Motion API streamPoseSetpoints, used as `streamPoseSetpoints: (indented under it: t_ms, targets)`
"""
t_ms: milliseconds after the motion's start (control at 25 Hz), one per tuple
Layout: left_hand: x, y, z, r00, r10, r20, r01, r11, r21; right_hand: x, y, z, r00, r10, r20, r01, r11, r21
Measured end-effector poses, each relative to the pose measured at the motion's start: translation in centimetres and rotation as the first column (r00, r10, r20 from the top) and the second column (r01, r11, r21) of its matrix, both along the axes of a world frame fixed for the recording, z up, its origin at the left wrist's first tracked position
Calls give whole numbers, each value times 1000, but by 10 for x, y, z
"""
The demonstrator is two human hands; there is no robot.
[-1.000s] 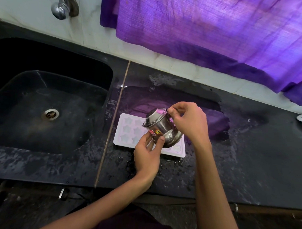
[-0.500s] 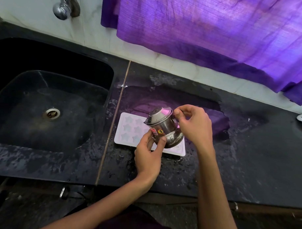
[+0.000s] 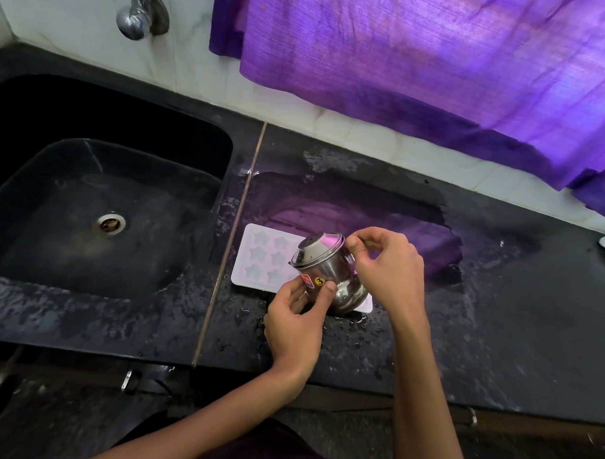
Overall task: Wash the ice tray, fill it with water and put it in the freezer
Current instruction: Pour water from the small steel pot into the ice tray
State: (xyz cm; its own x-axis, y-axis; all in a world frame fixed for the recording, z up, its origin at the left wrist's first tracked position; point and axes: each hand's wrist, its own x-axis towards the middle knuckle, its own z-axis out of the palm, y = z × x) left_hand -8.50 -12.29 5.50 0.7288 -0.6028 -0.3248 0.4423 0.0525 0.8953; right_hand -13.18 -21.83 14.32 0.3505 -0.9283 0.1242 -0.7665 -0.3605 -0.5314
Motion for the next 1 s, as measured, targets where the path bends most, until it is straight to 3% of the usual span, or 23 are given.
streamPoseSetpoints:
  t_ms: [1000]
  targets:
    - [-3,7,-4,998,63,-22,-62,996,62,7,0,-4,996,58,-64,-57,998,23]
